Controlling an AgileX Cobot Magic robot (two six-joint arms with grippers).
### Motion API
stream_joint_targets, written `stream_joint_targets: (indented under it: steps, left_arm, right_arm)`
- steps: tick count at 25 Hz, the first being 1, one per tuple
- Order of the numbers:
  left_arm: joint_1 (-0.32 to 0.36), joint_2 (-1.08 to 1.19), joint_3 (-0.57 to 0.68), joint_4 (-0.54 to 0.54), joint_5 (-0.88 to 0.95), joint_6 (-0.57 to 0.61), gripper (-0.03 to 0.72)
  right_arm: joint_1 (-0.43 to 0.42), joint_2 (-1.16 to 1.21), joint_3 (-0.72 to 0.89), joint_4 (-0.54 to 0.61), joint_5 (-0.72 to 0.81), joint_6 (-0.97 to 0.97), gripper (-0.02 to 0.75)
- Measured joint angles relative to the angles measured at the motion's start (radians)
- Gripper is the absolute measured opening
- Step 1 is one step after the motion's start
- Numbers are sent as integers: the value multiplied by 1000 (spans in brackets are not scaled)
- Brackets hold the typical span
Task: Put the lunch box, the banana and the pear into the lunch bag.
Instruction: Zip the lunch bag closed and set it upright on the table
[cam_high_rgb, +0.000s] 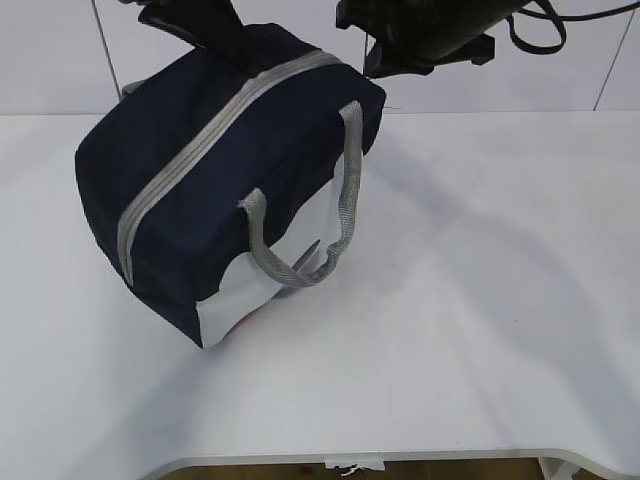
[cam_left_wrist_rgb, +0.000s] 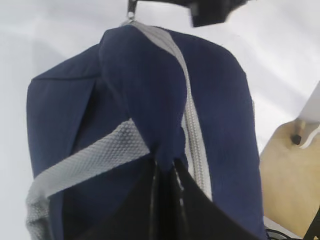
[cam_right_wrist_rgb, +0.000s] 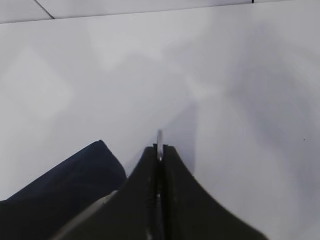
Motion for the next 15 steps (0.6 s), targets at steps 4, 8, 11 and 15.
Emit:
stream_joint_targets:
  steps: [4, 8, 11, 15]
  left_arm:
    - [-2, -15, 0, -7, 11, 0, -2]
    - [-2, -17, 2, -22, 16, 0, -2]
    - [-2, -17, 4, -22, 18, 0, -2]
    - [-2, -17, 4, -22, 18, 0, -2]
  right_arm:
    - [-2, 26, 0, 0, 13, 0, 1]
    - [-2, 52, -6, 2, 24, 0, 1]
    - [-2, 59, -8, 4, 34, 0, 1]
    - [-2, 59, -8, 10, 36, 0, 1]
